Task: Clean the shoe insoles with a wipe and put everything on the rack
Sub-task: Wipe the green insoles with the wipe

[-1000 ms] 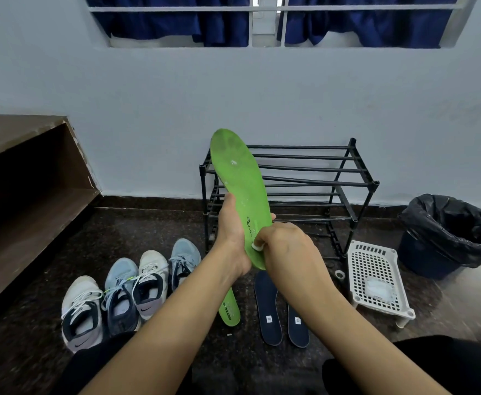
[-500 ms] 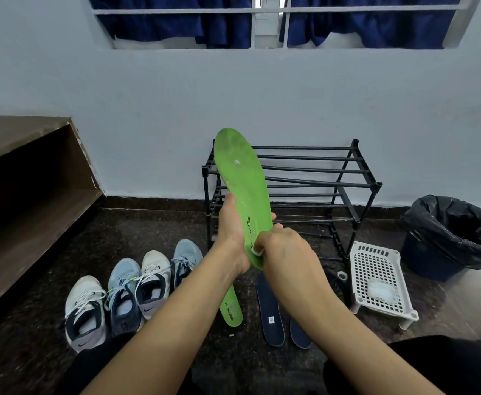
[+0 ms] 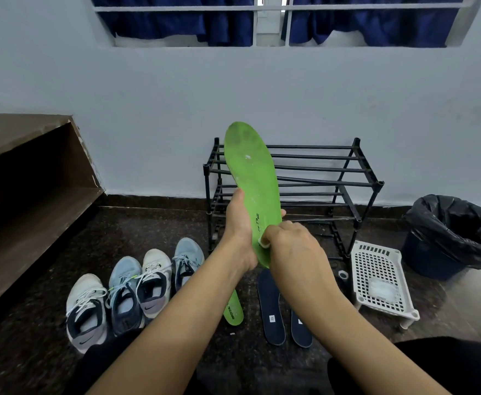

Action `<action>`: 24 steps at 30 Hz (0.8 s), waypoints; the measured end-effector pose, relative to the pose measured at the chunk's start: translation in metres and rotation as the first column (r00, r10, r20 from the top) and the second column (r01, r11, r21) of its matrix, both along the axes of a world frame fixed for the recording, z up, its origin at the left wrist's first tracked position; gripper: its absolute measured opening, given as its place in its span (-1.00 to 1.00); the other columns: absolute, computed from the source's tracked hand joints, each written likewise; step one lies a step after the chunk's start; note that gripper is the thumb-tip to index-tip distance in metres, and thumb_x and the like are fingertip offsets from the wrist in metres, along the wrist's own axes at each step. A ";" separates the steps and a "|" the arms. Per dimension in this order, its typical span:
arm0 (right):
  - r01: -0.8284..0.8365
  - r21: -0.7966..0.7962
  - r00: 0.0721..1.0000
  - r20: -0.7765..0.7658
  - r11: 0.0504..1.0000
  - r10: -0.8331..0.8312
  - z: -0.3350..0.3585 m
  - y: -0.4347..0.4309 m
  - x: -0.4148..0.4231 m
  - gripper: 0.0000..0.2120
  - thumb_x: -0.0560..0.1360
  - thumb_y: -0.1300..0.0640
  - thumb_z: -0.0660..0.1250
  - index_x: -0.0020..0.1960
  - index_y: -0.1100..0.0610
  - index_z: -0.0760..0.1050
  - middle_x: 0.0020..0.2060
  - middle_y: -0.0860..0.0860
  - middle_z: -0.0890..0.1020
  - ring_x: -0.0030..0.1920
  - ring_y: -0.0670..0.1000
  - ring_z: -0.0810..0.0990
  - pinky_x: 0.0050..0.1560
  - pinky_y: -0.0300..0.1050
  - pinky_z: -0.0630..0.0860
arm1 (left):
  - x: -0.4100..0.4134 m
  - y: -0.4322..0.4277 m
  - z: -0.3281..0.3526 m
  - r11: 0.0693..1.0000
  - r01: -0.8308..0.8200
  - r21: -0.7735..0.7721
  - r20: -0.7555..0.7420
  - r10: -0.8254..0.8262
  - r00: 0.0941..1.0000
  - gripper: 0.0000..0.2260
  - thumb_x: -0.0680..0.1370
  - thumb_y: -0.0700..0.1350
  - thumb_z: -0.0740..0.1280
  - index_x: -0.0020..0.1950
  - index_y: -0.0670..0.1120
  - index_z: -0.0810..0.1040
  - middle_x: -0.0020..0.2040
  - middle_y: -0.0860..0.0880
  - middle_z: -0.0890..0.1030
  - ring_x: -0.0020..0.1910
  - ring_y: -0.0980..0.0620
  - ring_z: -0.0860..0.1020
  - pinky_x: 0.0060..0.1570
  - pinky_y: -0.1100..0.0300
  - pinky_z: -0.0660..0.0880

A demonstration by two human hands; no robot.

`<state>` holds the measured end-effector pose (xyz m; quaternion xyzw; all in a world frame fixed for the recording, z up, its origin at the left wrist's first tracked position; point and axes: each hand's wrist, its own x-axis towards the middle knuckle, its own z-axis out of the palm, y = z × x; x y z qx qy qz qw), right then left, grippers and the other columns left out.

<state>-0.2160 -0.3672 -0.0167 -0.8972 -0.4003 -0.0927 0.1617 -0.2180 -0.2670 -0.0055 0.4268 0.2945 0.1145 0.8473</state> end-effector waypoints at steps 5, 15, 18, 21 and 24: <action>0.003 0.020 1.000 -0.021 1.000 -0.003 -0.002 0.000 0.002 -0.78 0.51 0.32 0.21 0.11 0.13 0.48 0.02 0.01 0.48 0.13 0.03 0.40 -0.19 -0.14 0.33 | 0.000 -0.001 -0.001 0.999 -0.032 -0.018 0.028 0.033 0.999 -0.40 0.64 0.26 -0.04 0.02 -0.17 0.58 -0.08 -0.23 0.59 -0.19 -0.15 0.55 -0.15 0.08 0.49; 0.049 0.118 0.996 0.063 0.992 -0.057 -0.005 0.002 0.023 -0.82 0.38 0.40 0.33 -0.07 0.21 0.56 -0.17 0.08 0.57 -0.05 0.13 0.50 -0.32 -0.10 0.36 | 0.002 -0.013 -0.003 0.997 0.050 -0.057 0.036 -0.048 0.998 -0.51 0.62 0.23 0.02 -0.21 -0.08 0.50 -0.32 -0.06 0.51 -0.35 -0.01 0.47 -0.31 0.17 0.37; 0.055 0.098 0.996 0.060 0.994 -0.061 -0.001 0.001 0.021 -0.79 0.45 0.36 0.27 0.04 0.18 0.53 -0.06 0.06 0.56 0.04 0.09 0.46 -0.23 -0.11 0.34 | 0.001 -0.013 0.001 0.997 0.051 -0.065 0.035 -0.048 0.998 -0.54 0.62 0.21 0.03 -0.19 -0.08 0.50 -0.28 -0.06 0.49 -0.33 -0.01 0.45 -0.31 0.16 0.36; 0.045 0.030 0.999 0.028 0.999 -0.045 0.000 -0.001 0.011 -0.74 0.49 0.33 0.24 0.15 0.13 0.45 0.06 0.03 0.50 0.15 0.04 0.39 -0.18 -0.18 0.28 | 0.001 -0.012 0.001 0.998 0.046 -0.053 0.014 -0.045 0.999 -0.49 0.63 0.22 0.02 -0.11 -0.13 0.55 -0.21 -0.12 0.56 -0.26 -0.06 0.51 -0.25 0.16 0.42; 0.027 -0.010 0.999 -0.024 1.000 -0.028 0.000 -0.004 0.001 -0.73 0.51 0.33 0.20 0.17 0.13 0.41 0.09 0.02 0.48 0.17 0.03 0.37 -0.15 -0.17 0.31 | 0.002 -0.010 -0.001 0.999 0.021 -0.036 -0.011 -0.022 1.000 -0.41 0.63 0.26 -0.03 0.02 -0.18 0.58 -0.07 -0.22 0.59 -0.14 -0.12 0.53 -0.13 0.13 0.47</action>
